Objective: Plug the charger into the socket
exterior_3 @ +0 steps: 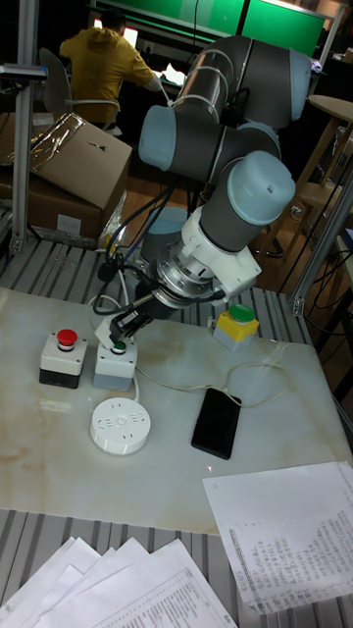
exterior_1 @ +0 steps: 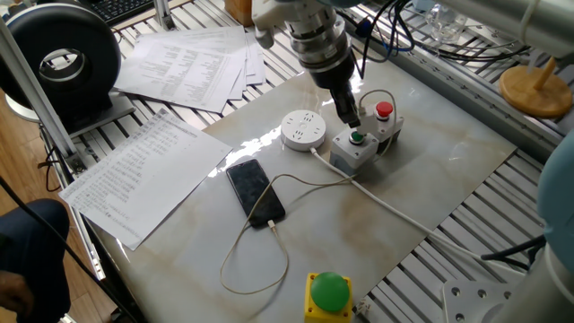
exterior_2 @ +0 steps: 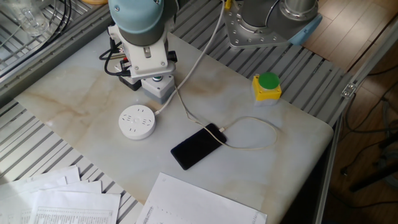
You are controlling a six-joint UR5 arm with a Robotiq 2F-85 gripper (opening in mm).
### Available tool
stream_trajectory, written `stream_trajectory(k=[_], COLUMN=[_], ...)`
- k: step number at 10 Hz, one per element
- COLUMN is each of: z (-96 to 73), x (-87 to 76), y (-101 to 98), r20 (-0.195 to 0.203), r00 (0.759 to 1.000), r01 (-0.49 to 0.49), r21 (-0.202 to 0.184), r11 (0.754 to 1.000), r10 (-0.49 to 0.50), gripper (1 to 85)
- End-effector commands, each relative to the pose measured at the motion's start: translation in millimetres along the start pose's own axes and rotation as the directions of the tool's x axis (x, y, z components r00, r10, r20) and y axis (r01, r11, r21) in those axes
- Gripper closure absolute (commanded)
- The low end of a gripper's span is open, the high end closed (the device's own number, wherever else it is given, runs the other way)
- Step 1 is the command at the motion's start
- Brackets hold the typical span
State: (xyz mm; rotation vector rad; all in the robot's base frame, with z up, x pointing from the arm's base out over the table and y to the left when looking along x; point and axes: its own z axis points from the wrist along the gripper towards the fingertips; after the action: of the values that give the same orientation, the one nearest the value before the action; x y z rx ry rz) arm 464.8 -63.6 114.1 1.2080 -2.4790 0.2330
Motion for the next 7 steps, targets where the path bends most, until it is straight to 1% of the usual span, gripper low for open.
stream_trajectory(k=[1,2,3,4,6,7], z=[-6.0,-5.2,-5.4,-9.7,-33.4,-48.9], x=[-6.7,-6.6,-2.6,5.3,26.6,22.6], y=[1.8,0.6,-1.9,-6.6,-18.0,-26.1], r20=[0.013,0.021,0.028,0.027,0.013,0.036], r00=[1.000,1.000,0.999,0.999,0.996,0.996], r01=[-0.005,0.004,0.021,0.044,0.090,0.081], r21=[-0.009,-0.007,-0.008,-0.008,-0.008,0.014], r11=[1.000,1.000,1.000,0.999,0.996,0.997], r10=[0.005,-0.004,-0.021,-0.044,-0.090,-0.082], gripper=[84.7,84.7,84.7,84.7,84.7,84.7])
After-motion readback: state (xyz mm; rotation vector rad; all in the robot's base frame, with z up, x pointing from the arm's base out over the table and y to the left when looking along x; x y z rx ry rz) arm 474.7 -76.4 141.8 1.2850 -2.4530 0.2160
